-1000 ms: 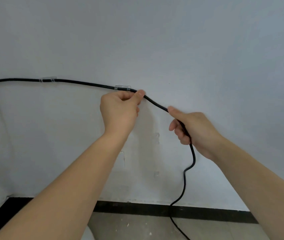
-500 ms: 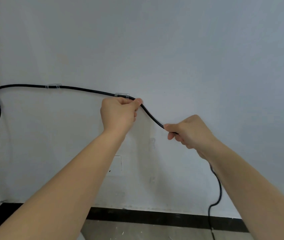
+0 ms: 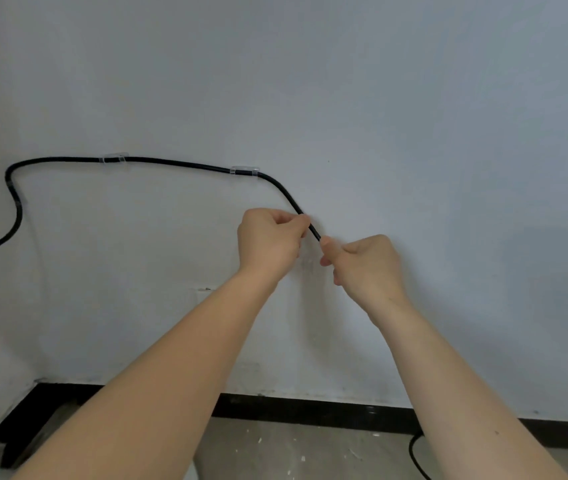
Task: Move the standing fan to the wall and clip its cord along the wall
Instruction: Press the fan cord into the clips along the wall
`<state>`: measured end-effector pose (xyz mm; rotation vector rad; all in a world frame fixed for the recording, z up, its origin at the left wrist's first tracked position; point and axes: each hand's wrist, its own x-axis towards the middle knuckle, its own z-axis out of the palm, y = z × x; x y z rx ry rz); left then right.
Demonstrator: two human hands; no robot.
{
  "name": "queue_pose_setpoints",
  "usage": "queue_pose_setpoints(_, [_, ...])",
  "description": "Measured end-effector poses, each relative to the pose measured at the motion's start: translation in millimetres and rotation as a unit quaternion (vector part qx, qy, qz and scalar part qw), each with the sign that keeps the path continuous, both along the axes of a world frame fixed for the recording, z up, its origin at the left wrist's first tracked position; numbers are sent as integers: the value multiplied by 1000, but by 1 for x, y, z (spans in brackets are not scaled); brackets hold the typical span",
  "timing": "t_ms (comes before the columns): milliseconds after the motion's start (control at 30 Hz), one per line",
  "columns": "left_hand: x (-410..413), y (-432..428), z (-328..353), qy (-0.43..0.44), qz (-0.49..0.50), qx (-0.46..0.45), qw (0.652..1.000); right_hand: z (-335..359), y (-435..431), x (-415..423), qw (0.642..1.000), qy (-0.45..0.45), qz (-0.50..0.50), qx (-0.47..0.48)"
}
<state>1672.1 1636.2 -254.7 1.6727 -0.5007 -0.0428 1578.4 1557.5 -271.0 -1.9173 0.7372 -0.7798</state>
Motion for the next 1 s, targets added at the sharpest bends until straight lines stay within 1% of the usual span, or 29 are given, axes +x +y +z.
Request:
queue_pose_setpoints(67, [-1,0,-1,-2,14,2,1000,-8,-3,-4,996,8,58,61])
queue_pose_setpoints(167, [-2,-2,-3,2,26,-8,1000,-13,-19,-17,967,5,136,214])
queue_pose_setpoints(233, [-3,-3,-4,1,30,-16,999,-17,-28,-26,956,11,150,251])
queue_pose_setpoints(300, [-5,-4,-3,3,35,-25,999,-21,-31,-29,960,11,148,238])
queue_pose_setpoints(400, [-10,-5,-9,23,31,-47,998,-23,-28,-26,973,3,118,198])
queue_pose_setpoints(600, [-23,-8,-41,78,19,-104,991,-25,-18,-16,991,21,69,110])
queue_pose_setpoints(767, [-21,-9,-52,88,28,-103,990,-32,-11,-6,997,28,46,47])
queue_pose_setpoints(833, [-19,-9,-50,67,33,-88,993,-34,-13,-7,995,28,68,65])
queue_pose_setpoints(867, [-18,-8,-49,57,34,-77,995,-34,-16,-9,991,25,90,93])
queue_pose_setpoints(1000, [-14,-5,-47,50,23,-52,997,-40,-33,-25,953,33,213,214])
